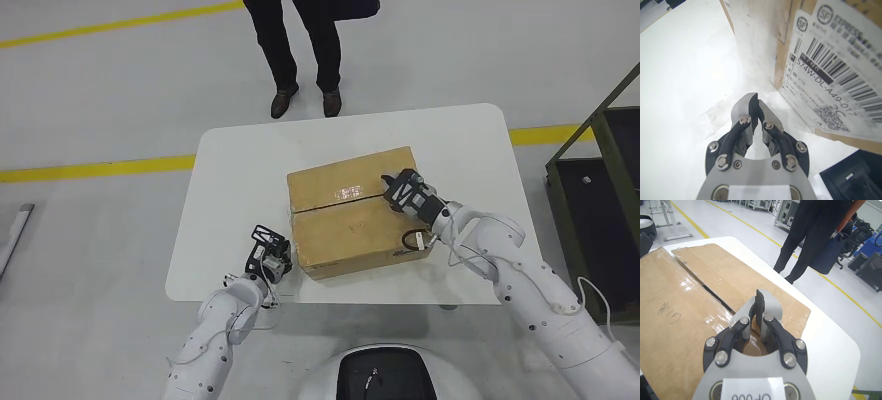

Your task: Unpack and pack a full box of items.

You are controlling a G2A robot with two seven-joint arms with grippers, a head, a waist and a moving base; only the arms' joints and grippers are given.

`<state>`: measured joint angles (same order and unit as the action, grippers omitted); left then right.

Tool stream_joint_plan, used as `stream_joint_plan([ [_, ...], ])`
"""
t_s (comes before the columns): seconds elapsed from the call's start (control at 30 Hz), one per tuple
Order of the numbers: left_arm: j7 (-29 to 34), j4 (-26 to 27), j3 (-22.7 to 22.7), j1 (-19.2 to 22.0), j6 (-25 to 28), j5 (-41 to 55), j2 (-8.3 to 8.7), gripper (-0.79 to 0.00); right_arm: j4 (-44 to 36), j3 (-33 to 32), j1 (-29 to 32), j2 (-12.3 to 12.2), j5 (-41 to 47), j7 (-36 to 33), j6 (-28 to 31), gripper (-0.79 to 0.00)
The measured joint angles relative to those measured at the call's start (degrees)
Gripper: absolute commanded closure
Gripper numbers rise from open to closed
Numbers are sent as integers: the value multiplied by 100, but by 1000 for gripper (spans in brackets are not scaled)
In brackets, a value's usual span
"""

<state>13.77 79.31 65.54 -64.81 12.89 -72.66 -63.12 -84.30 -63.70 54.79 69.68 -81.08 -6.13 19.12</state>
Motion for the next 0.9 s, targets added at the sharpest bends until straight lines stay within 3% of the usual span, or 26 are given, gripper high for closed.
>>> stream_joint_plan([
  [0.3,-344,-291,-36,426,-430,-96,-106,0,10,4,-21,24,-10,-16,20,0],
  [0.7,-810,316,223,424,-816,-130,-151,0,74,-23,-80,51,2,-15,55,0],
  [0.73,-801,368,246,416,-810,-167,-147,-77,77,-23,-82,54,3,-16,61,0],
  [0.77,-747,427,269,411,-802,-310,-136,-339,82,-23,-83,56,7,-14,68,0],
  [0.8,-685,472,280,411,-811,-496,-122,-785,86,-23,-84,58,8,-11,70,0],
  [0.9,-435,633,307,367,-768,-1205,-76,-785,95,-25,-87,64,4,-4,75,0],
])
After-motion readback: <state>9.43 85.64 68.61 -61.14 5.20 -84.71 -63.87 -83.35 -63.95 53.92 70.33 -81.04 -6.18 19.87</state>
